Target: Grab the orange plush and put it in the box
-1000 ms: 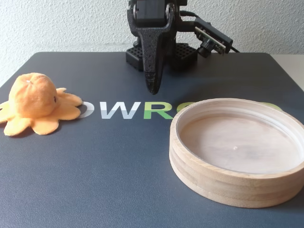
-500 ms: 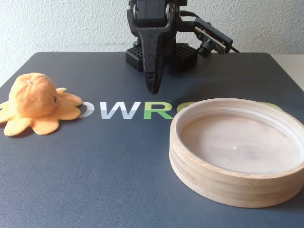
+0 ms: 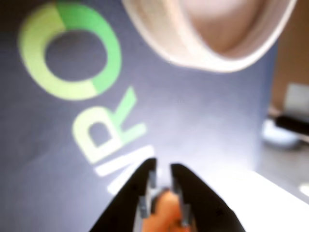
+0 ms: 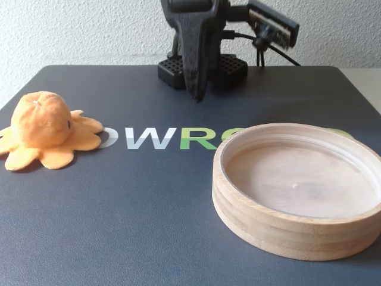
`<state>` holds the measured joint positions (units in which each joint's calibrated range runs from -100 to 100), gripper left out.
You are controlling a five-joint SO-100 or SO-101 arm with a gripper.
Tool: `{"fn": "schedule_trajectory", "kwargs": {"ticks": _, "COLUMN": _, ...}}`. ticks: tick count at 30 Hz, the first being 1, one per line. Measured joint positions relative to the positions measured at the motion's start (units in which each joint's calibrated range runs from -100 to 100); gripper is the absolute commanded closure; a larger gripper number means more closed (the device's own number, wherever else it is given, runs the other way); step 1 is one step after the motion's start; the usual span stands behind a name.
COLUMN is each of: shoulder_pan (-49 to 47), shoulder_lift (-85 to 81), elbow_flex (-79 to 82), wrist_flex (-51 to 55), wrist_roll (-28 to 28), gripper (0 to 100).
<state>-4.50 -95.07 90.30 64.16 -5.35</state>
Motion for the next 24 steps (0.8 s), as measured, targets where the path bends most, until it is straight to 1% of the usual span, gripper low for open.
{"fn": "schedule_trajectory", "kwargs": {"ticks": 3, "shoulder_pan": -1.55, "shoulder_lift": 8.42, "elbow_flex": -12.21, "wrist_flex": 0.77, "wrist_roll": -2.06, "gripper": 97}}
{"fn": "schedule_trajectory", "kwargs": {"ticks": 5, "shoulder_pan": -1.33, "shoulder_lift": 19.48, "elbow_flex": -21.64, "wrist_flex": 1.72, "wrist_roll": -3.55, "gripper": 97}}
{"fn": "schedule_trajectory", "kwargs": {"ticks": 7, "shoulder_pan": -1.77, "shoulder_lift": 32.33, "elbow_flex": -32.87, "wrist_flex": 4.9, "wrist_roll": -5.3, "gripper": 97}}
{"fn": "schedule_trajectory", "kwargs": {"ticks": 10, "shoulder_pan": -0.07, "shoulder_lift": 55.13, "elbow_flex": -53.17, "wrist_flex": 13.15, "wrist_roll": -8.39, "gripper": 97}}
{"fn": "schedule_trajectory", "kwargs": {"ticks": 12, "shoulder_pan": 0.81, "shoulder_lift": 69.25, "elbow_flex": -67.71, "wrist_flex": 20.46, "wrist_roll": -9.98, "gripper": 97}}
{"fn": "schedule_trajectory", "kwargs": {"ticks": 15, "shoulder_pan": 0.96, "shoulder_lift": 87.28, "elbow_flex": -88.28, "wrist_flex": 31.2, "wrist_roll": -12.82, "gripper": 97}}
{"fn": "schedule_trajectory", "kwargs": {"ticks": 17, "shoulder_pan": 2.65, "shoulder_lift": 96.38, "elbow_flex": -98.34, "wrist_flex": 33.52, "wrist_roll": -12.71, "gripper": 97}}
{"fn": "schedule_trajectory", "kwargs": {"ticks": 19, "shoulder_pan": 4.94, "shoulder_lift": 98.0, "elbow_flex": -99.33, "wrist_flex": 33.95, "wrist_roll": -11.94, "gripper": 97}}
{"fn": "schedule_trajectory", "kwargs": {"ticks": 24, "shoulder_pan": 10.17, "shoulder_lift": 98.09, "elbow_flex": -94.48, "wrist_flex": 34.12, "wrist_roll": -10.5, "gripper": 97}}
